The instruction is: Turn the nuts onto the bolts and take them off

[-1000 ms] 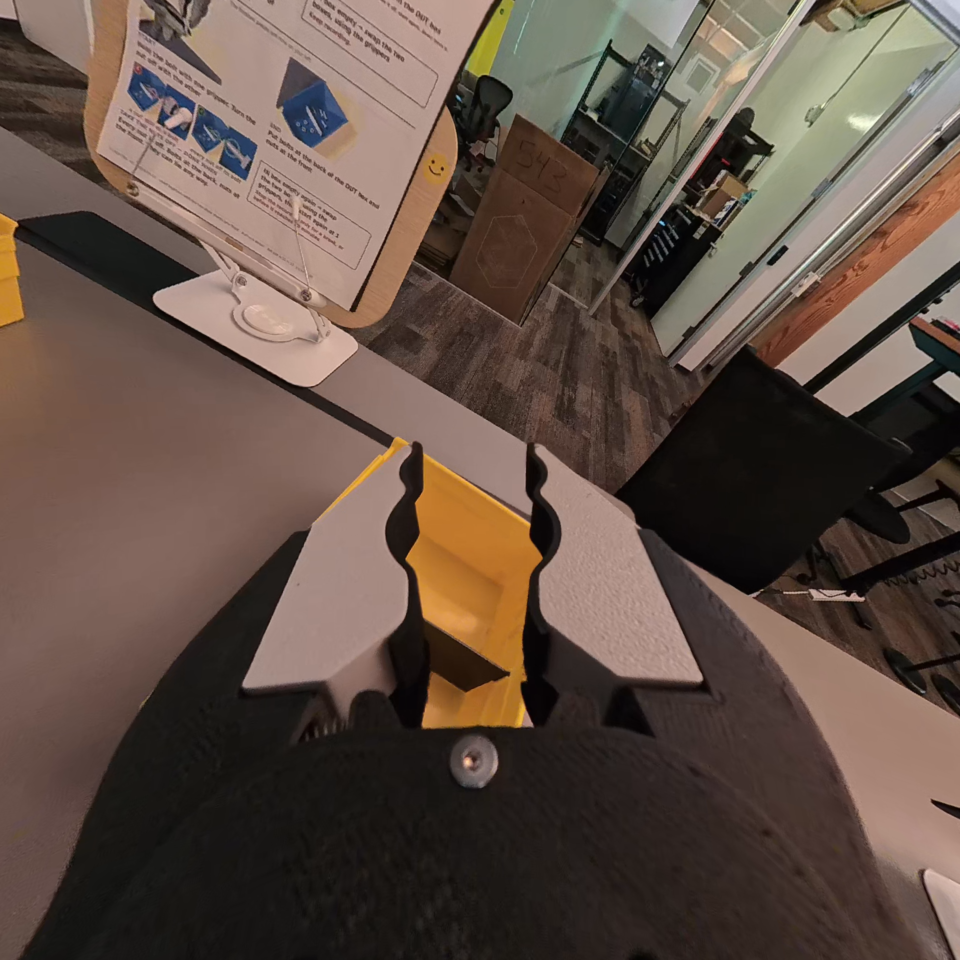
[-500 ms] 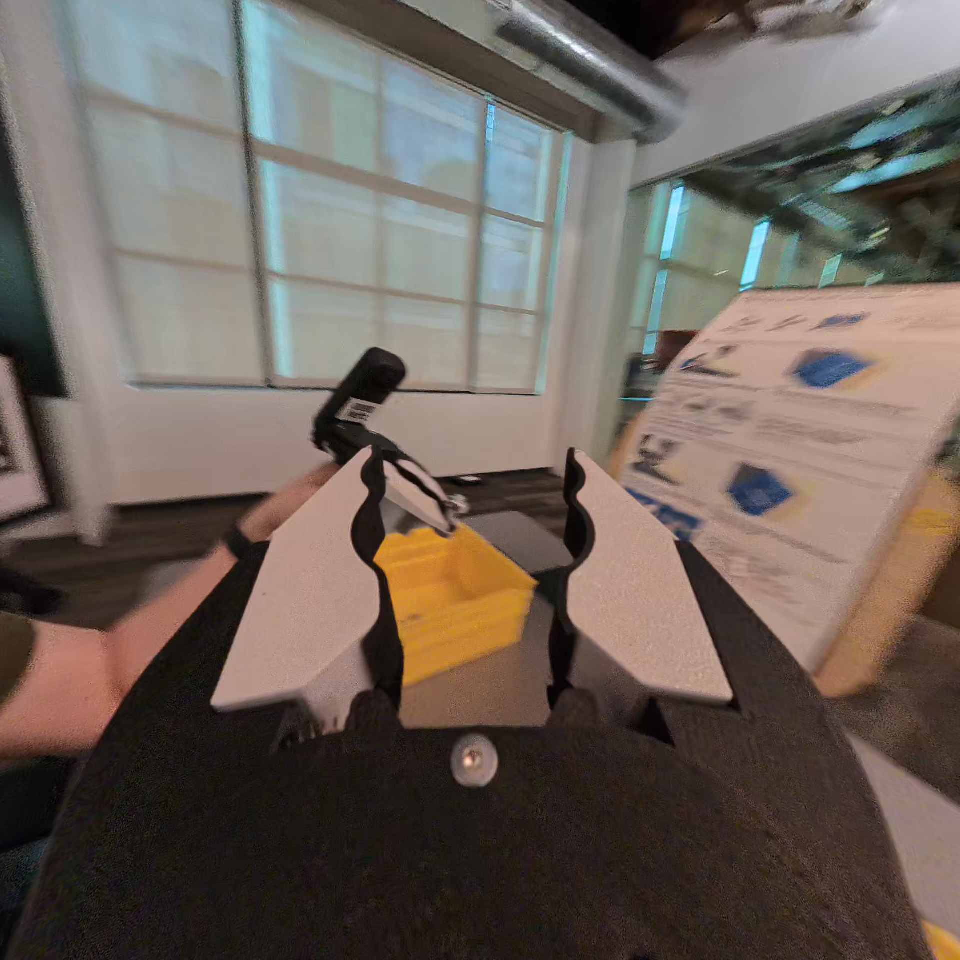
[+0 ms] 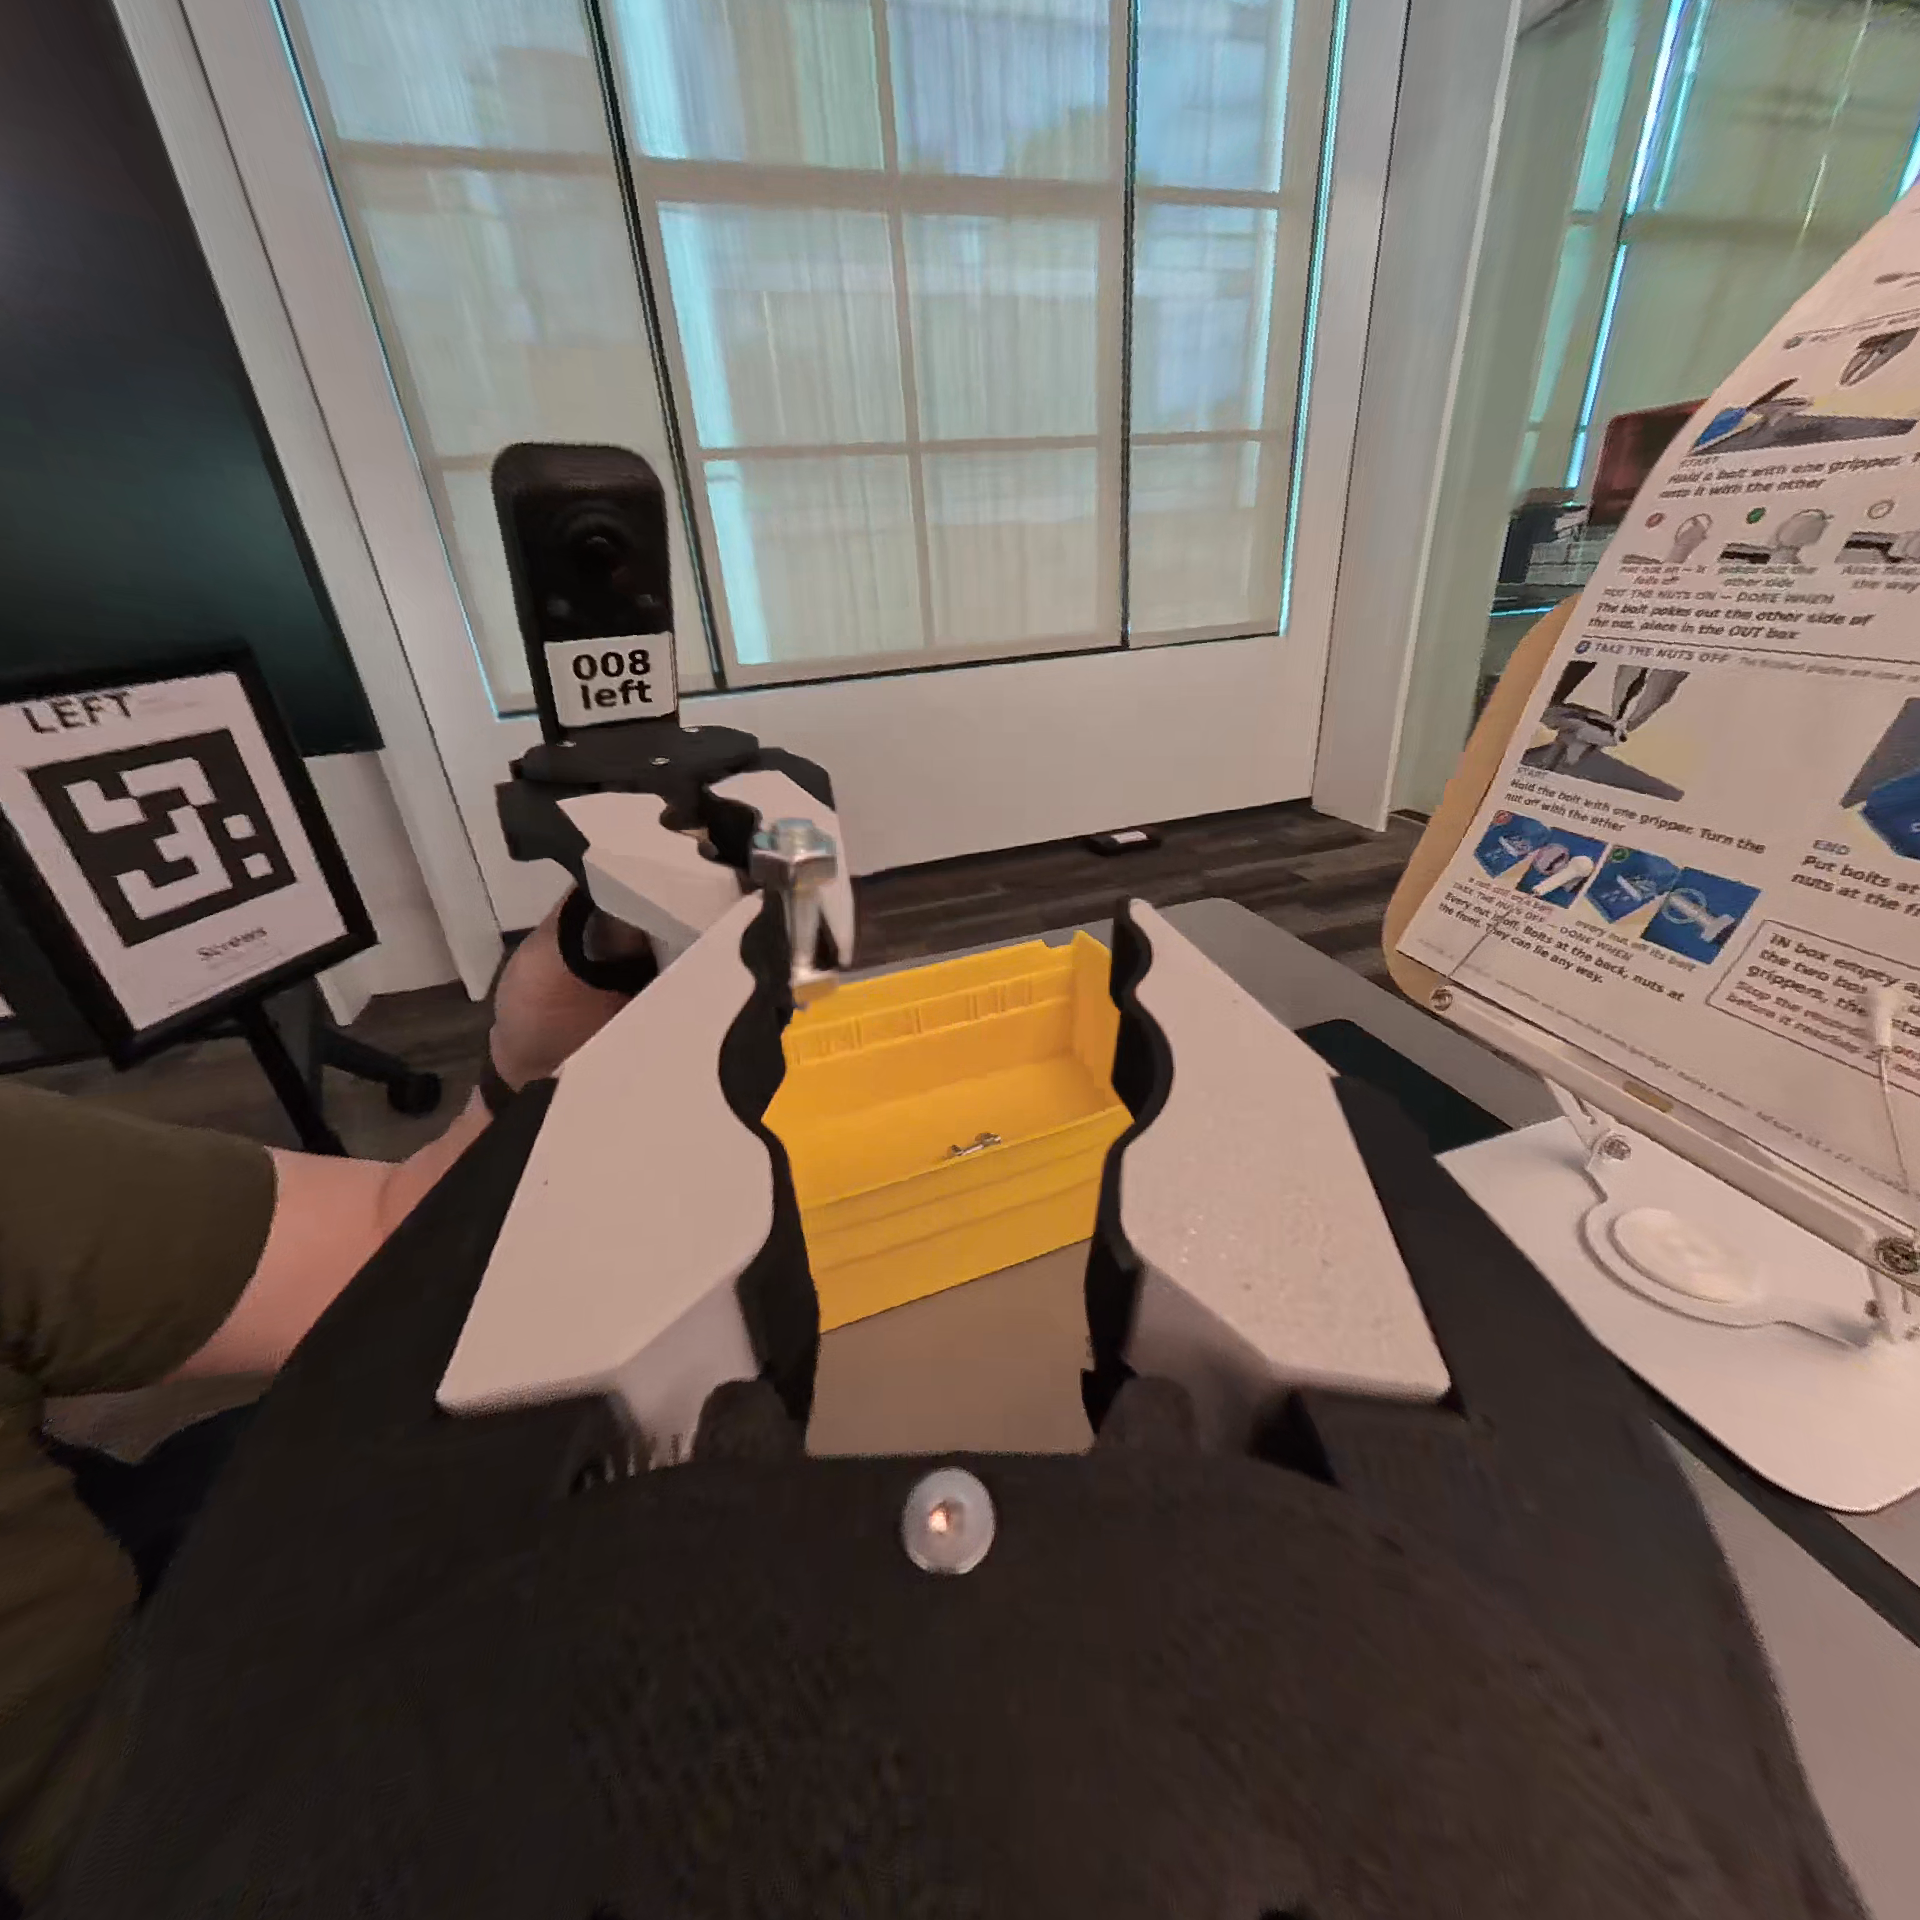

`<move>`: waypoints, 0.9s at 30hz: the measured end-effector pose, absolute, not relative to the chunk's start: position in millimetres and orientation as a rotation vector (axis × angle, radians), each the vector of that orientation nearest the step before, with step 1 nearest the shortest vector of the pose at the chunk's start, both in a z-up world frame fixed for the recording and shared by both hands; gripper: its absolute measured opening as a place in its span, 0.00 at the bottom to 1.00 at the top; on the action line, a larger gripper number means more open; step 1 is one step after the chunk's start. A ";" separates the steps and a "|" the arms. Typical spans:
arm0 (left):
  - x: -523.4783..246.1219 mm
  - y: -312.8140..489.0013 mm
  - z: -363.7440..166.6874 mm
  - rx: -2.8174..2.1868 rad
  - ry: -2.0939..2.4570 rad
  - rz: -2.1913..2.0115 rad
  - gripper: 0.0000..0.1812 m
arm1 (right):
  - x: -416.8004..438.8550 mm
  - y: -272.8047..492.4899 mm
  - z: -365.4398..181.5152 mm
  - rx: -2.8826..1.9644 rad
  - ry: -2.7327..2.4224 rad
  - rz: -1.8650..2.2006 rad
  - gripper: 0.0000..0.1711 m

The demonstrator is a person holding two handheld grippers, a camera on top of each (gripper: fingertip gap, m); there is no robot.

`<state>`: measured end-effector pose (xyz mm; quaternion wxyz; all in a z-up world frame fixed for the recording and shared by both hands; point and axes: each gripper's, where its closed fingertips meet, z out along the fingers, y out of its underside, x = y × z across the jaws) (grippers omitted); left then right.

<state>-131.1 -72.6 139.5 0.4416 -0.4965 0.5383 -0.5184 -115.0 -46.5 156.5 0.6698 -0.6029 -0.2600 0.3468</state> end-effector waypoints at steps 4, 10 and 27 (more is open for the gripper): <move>-140.2 -84.5 149.7 -1.197 1.352 -1.340 0.04 | -110.7 -58.2 164.2 -1.332 -0.593 0.834 0.36; -129.4 -98.5 142.0 -1.168 1.411 -1.284 0.04 | -142.6 -72.9 164.2 -1.322 -0.676 0.902 0.36; -137.5 -107.7 152.4 -1.123 1.405 -1.306 0.04 | -111.8 -71.3 177.4 -1.299 -0.570 0.914 0.28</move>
